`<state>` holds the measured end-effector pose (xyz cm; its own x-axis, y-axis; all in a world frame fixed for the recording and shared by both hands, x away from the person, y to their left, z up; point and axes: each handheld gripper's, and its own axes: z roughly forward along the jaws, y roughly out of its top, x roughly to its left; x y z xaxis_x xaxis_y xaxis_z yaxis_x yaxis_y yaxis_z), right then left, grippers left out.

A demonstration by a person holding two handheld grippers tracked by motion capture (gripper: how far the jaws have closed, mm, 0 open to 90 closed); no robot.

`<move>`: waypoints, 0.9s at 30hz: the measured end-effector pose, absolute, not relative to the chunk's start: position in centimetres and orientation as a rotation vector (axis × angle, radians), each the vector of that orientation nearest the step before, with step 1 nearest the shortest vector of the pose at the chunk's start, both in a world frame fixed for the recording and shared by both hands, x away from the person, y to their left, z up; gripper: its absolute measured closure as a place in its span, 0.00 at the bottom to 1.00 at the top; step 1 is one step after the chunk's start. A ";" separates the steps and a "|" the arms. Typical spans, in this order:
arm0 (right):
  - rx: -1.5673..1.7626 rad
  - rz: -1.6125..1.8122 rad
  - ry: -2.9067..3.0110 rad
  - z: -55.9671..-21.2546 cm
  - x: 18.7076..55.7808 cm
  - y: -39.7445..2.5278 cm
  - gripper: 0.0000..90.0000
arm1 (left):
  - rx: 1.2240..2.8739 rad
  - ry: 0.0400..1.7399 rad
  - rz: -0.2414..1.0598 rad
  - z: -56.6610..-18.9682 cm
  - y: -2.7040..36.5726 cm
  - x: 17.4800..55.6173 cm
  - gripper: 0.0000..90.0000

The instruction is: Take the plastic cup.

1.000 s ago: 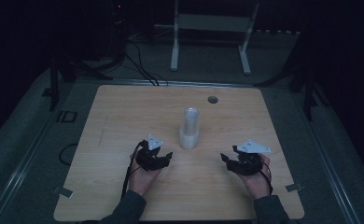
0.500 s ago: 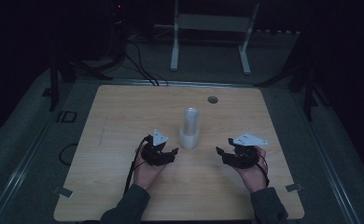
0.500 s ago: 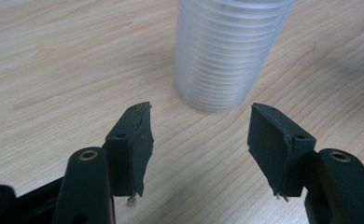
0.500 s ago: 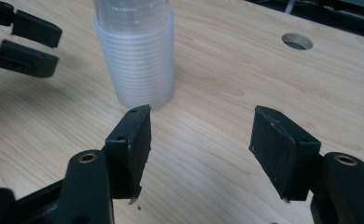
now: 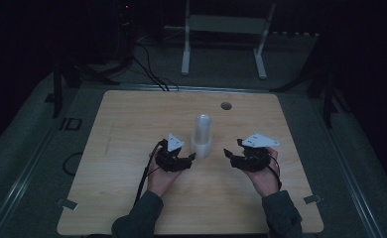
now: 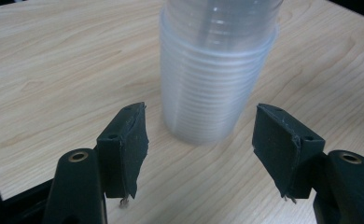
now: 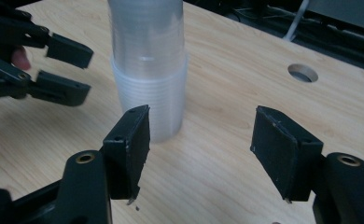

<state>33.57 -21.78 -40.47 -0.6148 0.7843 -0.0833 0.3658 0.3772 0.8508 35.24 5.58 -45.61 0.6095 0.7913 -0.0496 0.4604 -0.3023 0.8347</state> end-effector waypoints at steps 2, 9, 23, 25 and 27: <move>0.989 1.157 2.162 -40.3 33.6 -21.7 0.41 | 1.948 0.983 0.467 -45.6 5.4 35.4 0.39; 0.945 1.172 2.162 -39.1 34.3 -20.4 0.41 | 1.921 0.963 0.459 -45.4 4.6 35.9 0.38; 0.925 1.192 2.166 -38.0 35.8 -18.8 0.41 | 1.883 0.950 0.468 -45.3 3.4 36.8 0.28; 0.927 1.199 2.172 -38.0 36.0 -18.6 0.41 | 1.888 0.954 0.470 -45.3 3.3 37.0 0.25; 0.937 1.217 2.173 -37.9 36.3 -18.5 0.41 | 1.889 0.958 0.474 -45.5 3.2 37.2 0.24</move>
